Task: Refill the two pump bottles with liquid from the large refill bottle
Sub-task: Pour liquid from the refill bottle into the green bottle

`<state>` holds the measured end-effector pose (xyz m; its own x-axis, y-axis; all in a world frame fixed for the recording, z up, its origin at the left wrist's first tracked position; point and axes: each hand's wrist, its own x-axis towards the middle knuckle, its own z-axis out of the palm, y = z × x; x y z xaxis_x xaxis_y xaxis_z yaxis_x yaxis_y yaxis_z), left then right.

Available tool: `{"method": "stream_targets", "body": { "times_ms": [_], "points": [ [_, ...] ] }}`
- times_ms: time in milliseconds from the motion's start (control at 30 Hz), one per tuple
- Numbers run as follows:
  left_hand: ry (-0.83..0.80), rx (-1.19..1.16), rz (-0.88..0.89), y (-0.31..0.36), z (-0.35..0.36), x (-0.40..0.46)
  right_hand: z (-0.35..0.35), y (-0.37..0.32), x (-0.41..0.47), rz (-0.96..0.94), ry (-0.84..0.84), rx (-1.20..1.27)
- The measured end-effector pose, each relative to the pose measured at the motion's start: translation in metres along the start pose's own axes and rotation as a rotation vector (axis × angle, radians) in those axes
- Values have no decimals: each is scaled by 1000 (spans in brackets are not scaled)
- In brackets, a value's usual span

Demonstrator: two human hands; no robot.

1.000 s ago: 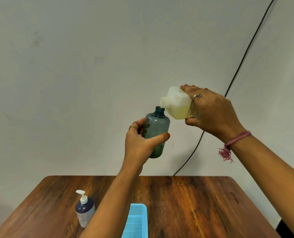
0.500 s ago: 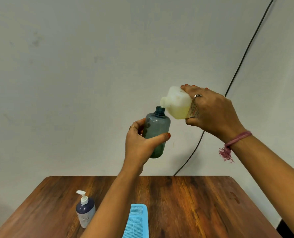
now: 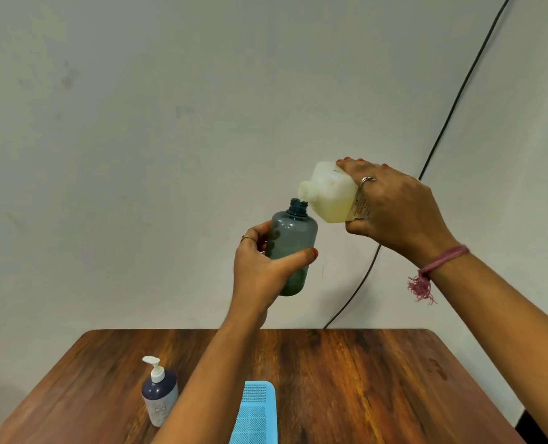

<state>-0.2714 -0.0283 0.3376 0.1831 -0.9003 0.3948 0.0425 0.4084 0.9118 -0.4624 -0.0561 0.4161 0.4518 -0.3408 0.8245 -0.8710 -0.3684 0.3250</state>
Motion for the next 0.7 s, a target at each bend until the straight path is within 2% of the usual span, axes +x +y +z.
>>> {"method": "stream_targets", "body": {
  "times_ms": [700],
  "points": [
    [10,17,0,-1,1,0,-1,0,0,-18,10,-2]
  ]
}}
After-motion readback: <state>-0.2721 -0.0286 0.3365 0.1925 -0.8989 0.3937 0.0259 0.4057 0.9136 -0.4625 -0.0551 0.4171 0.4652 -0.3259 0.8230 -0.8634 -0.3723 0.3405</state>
